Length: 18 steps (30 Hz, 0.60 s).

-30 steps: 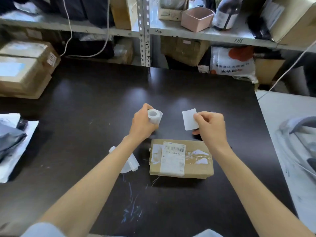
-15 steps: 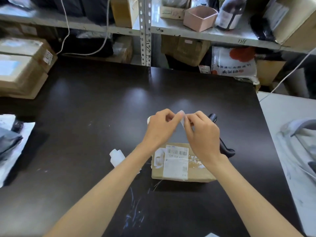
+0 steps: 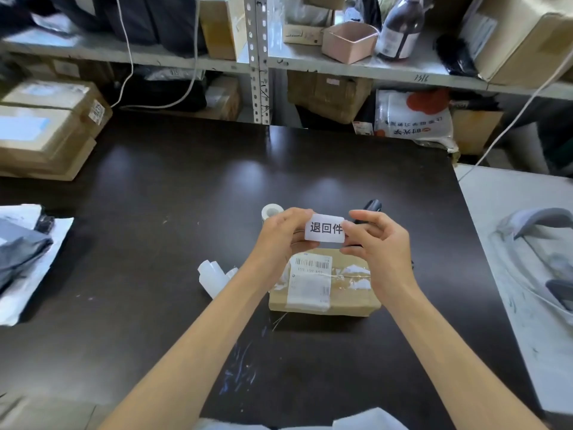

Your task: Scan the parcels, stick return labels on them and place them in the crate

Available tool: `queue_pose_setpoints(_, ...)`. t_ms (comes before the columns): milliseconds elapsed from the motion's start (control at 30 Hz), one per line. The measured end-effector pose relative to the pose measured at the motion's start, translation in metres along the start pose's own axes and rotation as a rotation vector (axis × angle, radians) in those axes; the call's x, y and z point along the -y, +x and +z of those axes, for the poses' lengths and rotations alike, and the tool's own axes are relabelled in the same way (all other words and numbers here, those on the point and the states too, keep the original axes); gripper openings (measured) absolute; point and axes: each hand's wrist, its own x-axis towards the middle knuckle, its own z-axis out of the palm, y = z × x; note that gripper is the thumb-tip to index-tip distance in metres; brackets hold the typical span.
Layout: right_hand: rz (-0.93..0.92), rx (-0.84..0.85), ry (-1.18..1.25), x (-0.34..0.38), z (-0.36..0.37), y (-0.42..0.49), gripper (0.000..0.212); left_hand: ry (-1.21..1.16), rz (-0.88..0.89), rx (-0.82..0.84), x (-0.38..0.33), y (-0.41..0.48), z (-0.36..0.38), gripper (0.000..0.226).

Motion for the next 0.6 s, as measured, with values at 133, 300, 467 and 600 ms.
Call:
queue_pose_setpoints(133,0.008,0.008,-0.024,-0.008,-0.009,-0.011,0.023,0.258,0.068,-0.064,0.017,-0.012,0.001,0.002)
queue_pose_setpoints(300,0.024,-0.013,-0.293,-0.043,-0.011,-0.021,0.026,0.946,0.201,-0.261,0.044,-0.017,0.001,0.006)
queue_pose_setpoints(467,-0.059,-0.006,-0.622,-0.074,0.001,-0.021,0.024,1.281,0.180,-0.289,0.067,-0.014,-0.004,0.010)
queue_pose_setpoints(600,-0.244,-0.037,-0.883,-0.082,0.006,-0.023,0.026,1.417,0.226,-0.341,0.074,-0.010,-0.007,0.036)
